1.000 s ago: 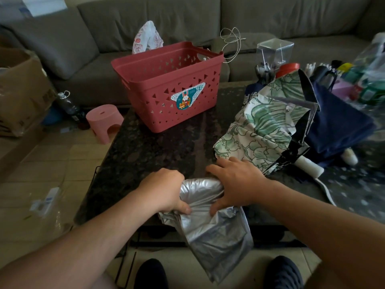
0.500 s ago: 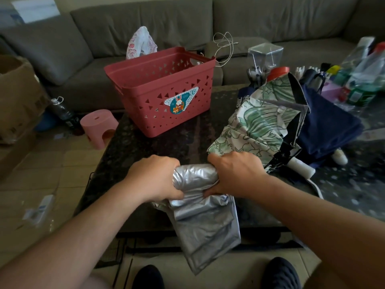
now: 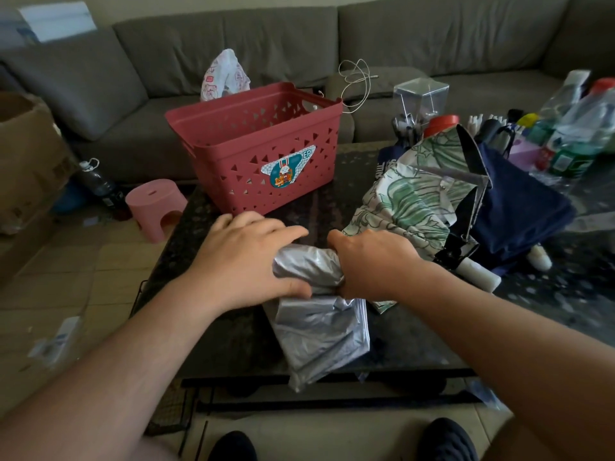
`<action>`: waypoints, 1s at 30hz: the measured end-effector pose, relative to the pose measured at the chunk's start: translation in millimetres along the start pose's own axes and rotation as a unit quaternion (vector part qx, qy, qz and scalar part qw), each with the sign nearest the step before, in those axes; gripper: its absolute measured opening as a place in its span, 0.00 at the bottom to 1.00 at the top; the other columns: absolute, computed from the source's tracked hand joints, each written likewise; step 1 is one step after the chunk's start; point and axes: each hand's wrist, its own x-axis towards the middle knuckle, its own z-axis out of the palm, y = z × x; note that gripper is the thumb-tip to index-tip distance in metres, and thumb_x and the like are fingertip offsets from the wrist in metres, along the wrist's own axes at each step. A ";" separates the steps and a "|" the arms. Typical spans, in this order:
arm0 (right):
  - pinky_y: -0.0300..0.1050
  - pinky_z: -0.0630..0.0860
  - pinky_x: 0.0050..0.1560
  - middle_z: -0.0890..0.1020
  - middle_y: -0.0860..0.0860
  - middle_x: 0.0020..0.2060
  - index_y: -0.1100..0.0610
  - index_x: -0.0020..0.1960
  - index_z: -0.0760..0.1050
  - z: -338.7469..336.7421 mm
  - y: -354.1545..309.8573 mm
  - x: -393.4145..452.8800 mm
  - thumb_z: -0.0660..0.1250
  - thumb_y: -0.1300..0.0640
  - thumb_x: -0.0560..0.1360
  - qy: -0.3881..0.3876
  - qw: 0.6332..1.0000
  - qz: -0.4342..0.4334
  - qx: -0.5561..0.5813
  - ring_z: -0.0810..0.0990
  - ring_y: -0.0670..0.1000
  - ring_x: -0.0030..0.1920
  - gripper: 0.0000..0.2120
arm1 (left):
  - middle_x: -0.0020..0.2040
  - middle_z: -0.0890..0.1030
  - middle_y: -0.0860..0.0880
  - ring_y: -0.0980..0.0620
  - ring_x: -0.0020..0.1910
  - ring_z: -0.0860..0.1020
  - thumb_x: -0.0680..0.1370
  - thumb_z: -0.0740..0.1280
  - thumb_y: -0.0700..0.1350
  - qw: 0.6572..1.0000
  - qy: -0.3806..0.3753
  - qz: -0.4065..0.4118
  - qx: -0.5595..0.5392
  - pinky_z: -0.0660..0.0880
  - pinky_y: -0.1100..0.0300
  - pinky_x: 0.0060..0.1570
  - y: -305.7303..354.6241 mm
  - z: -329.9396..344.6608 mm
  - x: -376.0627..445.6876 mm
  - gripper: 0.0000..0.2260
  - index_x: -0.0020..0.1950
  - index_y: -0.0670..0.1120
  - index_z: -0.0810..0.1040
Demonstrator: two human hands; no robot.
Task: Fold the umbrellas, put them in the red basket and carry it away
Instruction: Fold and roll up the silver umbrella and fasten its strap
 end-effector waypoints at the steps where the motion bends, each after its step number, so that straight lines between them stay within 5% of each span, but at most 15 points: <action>1: 0.50 0.71 0.38 0.82 0.55 0.48 0.51 0.62 0.66 0.0 -0.7 0.9 0.77 0.45 0.69 0.006 1.000 0.000 -0.005 0.84 0.62 0.50 0.29 | 0.71 0.76 0.61 0.51 0.71 0.71 0.68 0.50 0.85 0.999 0.034 0.011 -0.008 0.68 0.46 0.69 1.9 2.0 2.5 0.43 0.78 0.66 0.64; 3: 0.50 0.72 0.37 0.82 0.55 0.46 0.52 0.60 0.65 2.8 -2.5 2.5 0.75 0.49 0.71 0.020 1.000 -0.004 -0.013 0.84 0.62 0.49 0.25 | 0.68 0.80 0.60 0.51 0.68 0.76 0.72 0.49 0.82 0.998 0.051 0.014 -0.019 0.71 0.48 0.64 6.3 6.3 6.8 0.39 0.77 0.64 0.67; 7: 0.50 0.73 0.38 0.76 0.51 0.38 0.52 0.59 0.65 8.6 -1.4 5.7 0.74 0.50 0.70 0.012 1.000 -0.009 -0.004 0.83 0.62 0.48 0.24 | 0.57 0.80 0.58 0.52 0.57 0.80 0.69 0.62 0.80 0.999 -0.036 0.000 -0.021 0.74 0.54 0.47 3.3 12.7 10.2 0.32 0.67 0.65 0.72; 13: 0.51 0.76 0.44 0.83 0.51 0.50 0.47 0.65 0.66 7.3 6.3 7.4 0.76 0.40 0.69 -0.018 0.997 -0.067 0.024 0.83 0.59 0.52 0.31 | 0.44 0.79 0.53 0.45 0.44 0.82 0.77 0.66 0.57 0.998 0.031 0.001 0.050 0.71 0.55 0.36 5.7 22.2 11.4 0.09 0.50 0.56 0.69; 16: 0.49 0.77 0.54 0.80 0.46 0.58 0.42 0.72 0.65 -5.8 19.6 6.8 0.80 0.37 0.66 -0.072 0.984 -0.105 0.127 0.79 0.53 0.57 0.40 | 0.41 0.79 0.52 0.44 0.42 0.81 0.77 0.67 0.52 0.998 0.023 -0.014 0.058 0.71 0.55 0.36 6.1 21.7 11.7 0.08 0.46 0.56 0.66; 19: 0.48 0.75 0.64 0.77 0.45 0.61 0.42 0.76 0.68 -20.6 20.3 5.0 0.69 0.27 0.69 -0.011 0.967 -0.118 0.225 0.77 0.49 0.61 0.40 | 0.43 0.81 0.52 0.43 0.44 0.82 0.76 0.67 0.52 0.999 0.008 -0.028 0.035 0.71 0.54 0.37 11.3 17.1 13.3 0.07 0.49 0.58 0.69; 23: 0.48 0.76 0.46 0.79 0.46 0.56 0.42 0.71 0.71 -14.7 -2.3 5.2 0.50 0.22 0.72 0.098 0.983 -0.140 0.063 0.81 0.54 0.56 0.37 | 0.41 0.77 0.55 0.46 0.43 0.81 0.76 0.68 0.57 0.999 -0.022 -0.034 -0.011 0.74 0.54 0.37 13.3 4.3 14.8 0.08 0.52 0.59 0.73; 27: 0.47 0.71 0.41 0.81 0.46 0.52 0.44 0.69 0.69 3.1 0.3 5.7 0.63 0.32 0.77 0.092 0.986 -0.138 -0.015 0.84 0.57 0.53 0.25 | 0.39 0.78 0.55 0.52 0.37 0.78 0.69 0.72 0.52 0.995 -0.078 -0.040 -0.046 0.75 0.55 0.34 5.4 -2.0 9.5 0.11 0.45 0.57 0.71; 30: 0.54 0.71 0.51 0.84 0.47 0.49 0.48 0.60 0.71 5.1 -0.7 3.5 0.67 0.42 0.77 0.126 0.984 -0.119 -0.037 0.84 0.59 0.52 0.17 | 0.40 0.79 0.56 0.54 0.37 0.78 0.68 0.74 0.53 0.992 -0.099 -0.035 -0.064 0.75 0.56 0.34 2.7 -4.3 9.4 0.13 0.49 0.59 0.74</action>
